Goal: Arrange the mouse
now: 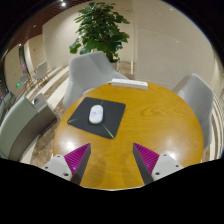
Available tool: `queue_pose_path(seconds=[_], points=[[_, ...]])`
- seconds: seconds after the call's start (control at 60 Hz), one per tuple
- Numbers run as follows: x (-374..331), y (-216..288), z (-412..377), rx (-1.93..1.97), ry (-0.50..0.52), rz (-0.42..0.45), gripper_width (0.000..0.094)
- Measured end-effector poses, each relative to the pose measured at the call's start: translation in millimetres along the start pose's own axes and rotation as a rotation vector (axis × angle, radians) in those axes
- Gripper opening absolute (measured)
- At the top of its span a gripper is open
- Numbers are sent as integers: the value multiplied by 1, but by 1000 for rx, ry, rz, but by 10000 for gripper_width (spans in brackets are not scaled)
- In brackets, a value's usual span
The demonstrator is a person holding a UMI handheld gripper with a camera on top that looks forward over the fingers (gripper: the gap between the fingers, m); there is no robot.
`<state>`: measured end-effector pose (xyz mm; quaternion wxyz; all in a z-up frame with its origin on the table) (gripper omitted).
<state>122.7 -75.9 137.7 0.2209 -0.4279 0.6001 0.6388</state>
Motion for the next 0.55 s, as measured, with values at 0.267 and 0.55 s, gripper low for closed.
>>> queue_pose_path(seconds=[0.267, 0.55], points=[[-81, -60, 53, 20, -74, -15, 871], [-92, -71, 72, 53, -102, -3, 871]])
Point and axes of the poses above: the point between the fingertips, and its own axes, seen from behind it with the camera up: z to the right, y up, x forward, the way the camera looks, the point moved 6 cm from there along -x, backward, against the way the camera looks, and after that the axes turned 4 degrees about -z, right-handed, at the moved point
